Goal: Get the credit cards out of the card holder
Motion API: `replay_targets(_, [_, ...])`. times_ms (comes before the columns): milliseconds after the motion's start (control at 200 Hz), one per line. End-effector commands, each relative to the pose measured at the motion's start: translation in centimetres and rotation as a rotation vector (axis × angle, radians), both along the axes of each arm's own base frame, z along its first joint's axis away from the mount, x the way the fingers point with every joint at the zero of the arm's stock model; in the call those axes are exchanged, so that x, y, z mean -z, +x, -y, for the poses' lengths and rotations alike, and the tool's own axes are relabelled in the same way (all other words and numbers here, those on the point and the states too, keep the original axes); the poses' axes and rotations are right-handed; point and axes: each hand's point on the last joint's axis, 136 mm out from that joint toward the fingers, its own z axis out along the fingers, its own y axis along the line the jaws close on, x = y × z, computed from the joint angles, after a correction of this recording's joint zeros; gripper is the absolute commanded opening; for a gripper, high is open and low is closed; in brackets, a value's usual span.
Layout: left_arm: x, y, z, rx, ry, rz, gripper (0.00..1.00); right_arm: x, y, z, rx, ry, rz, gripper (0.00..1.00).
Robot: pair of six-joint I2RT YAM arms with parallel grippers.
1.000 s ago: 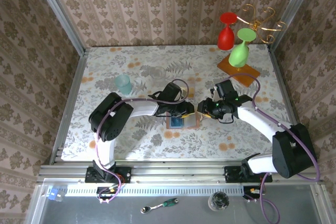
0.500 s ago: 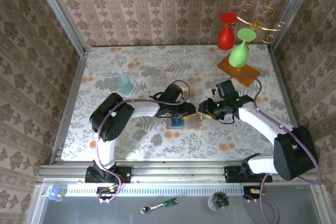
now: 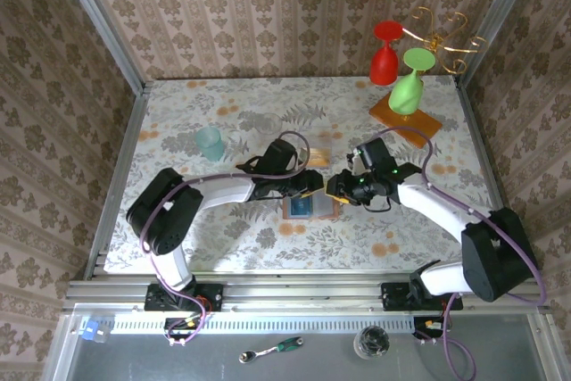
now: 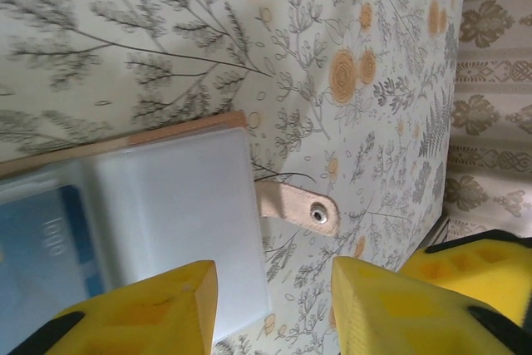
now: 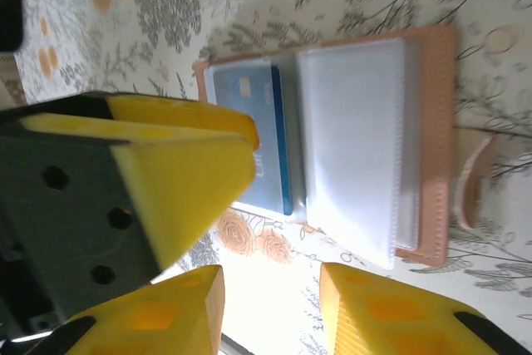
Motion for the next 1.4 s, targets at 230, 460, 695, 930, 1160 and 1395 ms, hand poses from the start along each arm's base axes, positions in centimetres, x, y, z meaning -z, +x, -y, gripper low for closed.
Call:
replay_targets(230, [1.7, -0.4, -4.6, -0.059, 0.035, -0.002, 0.41, 1.6, 0.9, -2.6, -0.055, -0.061, -0.03, 0.35])
replay_targets(460, [2.3, -0.8, -5.7, -0.069, 0.039, -0.011, 0.41, 2.8, 0.6, 1.3, -0.014, -0.29, -0.014, 0.45])
replay_targets(695, [2.3, -0.5, -5.6, -0.07, 0.036, -0.009, 0.41, 4.8, 0.2, 0.7, -0.027, -0.264, -0.074, 0.48])
replay_targets(930, [2.8, -0.7, -6.0, -0.075, 0.049, -0.021, 0.41, 5.7, 0.3, -0.1, -0.03, -0.235, -0.095, 0.48])
replay_targets(1160, [3.2, -0.7, -6.2, -0.082, 0.053, -0.03, 0.41, 5.3, 0.5, -1.4, -0.044, -0.16, -0.1, 0.42])
replay_targets(1395, [3.2, -0.7, -6.2, -0.081, 0.052, -0.029, 0.41, 4.0, 0.9, -3.0, -0.04, -0.073, -0.089, 0.36])
